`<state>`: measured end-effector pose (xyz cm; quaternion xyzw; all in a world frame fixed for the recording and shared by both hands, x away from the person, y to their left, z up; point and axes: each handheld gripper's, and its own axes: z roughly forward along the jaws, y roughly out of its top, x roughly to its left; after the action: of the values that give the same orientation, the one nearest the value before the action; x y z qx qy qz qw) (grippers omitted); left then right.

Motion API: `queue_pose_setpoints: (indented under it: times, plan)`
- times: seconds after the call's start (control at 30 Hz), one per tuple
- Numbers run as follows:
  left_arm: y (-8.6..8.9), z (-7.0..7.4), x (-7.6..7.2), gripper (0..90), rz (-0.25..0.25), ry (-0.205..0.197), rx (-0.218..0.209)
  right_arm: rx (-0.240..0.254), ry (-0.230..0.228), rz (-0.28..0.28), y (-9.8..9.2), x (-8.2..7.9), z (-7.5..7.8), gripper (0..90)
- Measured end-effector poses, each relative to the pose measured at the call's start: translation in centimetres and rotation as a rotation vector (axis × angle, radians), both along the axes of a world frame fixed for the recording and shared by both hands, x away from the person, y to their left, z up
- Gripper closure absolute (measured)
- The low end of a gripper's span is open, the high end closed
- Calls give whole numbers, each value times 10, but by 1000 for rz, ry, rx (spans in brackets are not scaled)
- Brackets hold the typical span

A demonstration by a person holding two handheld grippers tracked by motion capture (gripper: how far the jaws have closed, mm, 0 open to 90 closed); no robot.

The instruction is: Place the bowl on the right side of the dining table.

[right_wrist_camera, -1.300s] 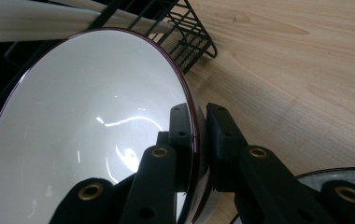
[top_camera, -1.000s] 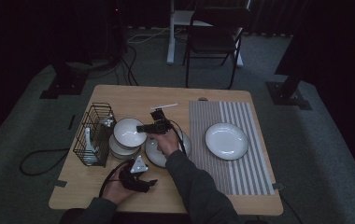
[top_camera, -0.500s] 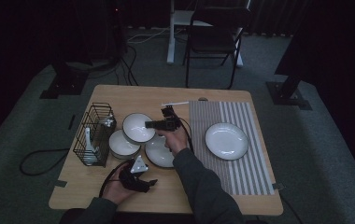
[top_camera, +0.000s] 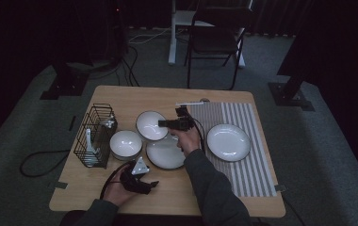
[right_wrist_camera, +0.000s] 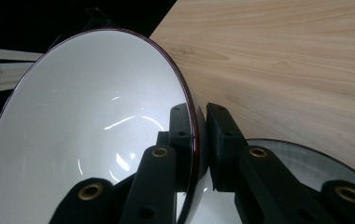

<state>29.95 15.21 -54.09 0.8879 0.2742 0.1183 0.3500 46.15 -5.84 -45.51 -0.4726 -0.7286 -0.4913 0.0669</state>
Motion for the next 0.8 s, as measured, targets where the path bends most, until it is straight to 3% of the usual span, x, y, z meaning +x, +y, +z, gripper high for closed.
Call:
queue_pose_setpoints:
  times: [0.8]
  plan:
    - [0, 0, 0, 273, 1, -1, -2, 0, -4, -111, -57, 0, -5, 818]
